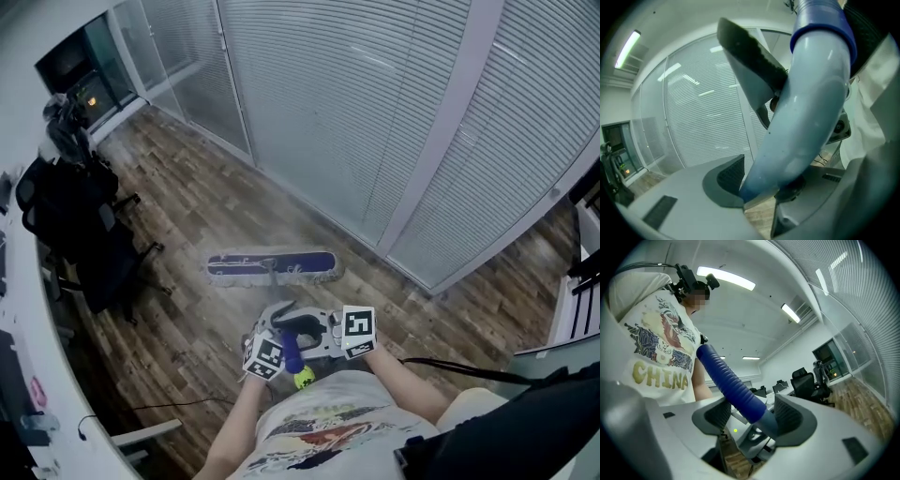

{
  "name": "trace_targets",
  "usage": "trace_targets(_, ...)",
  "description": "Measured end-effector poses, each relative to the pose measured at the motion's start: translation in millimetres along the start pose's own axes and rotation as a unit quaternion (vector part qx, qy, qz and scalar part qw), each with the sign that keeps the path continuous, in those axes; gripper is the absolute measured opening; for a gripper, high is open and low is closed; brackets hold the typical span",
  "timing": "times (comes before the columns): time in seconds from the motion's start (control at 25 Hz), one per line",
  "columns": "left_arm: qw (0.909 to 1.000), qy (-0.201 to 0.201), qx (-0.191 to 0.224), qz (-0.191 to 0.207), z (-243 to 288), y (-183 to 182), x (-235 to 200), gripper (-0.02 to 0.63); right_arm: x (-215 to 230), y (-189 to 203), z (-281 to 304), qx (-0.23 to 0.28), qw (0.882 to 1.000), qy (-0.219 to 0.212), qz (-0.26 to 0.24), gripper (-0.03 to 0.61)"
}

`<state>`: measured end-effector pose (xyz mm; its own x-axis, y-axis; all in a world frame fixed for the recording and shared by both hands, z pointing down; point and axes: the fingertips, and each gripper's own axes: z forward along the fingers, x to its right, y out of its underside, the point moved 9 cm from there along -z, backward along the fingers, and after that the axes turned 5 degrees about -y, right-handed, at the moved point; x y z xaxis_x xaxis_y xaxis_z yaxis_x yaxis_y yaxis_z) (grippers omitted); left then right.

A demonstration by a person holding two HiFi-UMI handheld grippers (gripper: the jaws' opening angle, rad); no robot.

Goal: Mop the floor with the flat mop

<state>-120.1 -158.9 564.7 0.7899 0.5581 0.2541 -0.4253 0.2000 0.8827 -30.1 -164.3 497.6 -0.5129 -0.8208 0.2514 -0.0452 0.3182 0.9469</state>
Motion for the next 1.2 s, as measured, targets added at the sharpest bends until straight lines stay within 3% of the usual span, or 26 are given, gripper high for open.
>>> trace_targets(0.4,0.9996,0.019,-0.02,0.001,-38,-39,168,0.098,-165,24,-58,-0.008,1.0,0.001,0.006,0.261)
trace_targets(0.52,0.9999,0.006,-0.009,-0.005,-43,-59,218,0.098,-213,25,-86,0.02,1.0,0.009,0.003,0.259)
trace_targets(0.68,0.9997,-0.005,-0.003,-0.024,-64,-66,272,0.098,-265,34,-94,0.008,1.0,-0.005,0.004,0.261)
trace_targets(0.92,0.9999,0.009,-0.014,-0.001,-76,-53,299,0.098,-291,56,-91,-0.007,1.0,-0.005,-0.002,0.261)
trace_targets(1.2,0.9999,0.011,-0.003,0.006,-82,-40,289,0.098,-275,66,-77,-0.027,0.998,-0.051,-0.001,0.261)
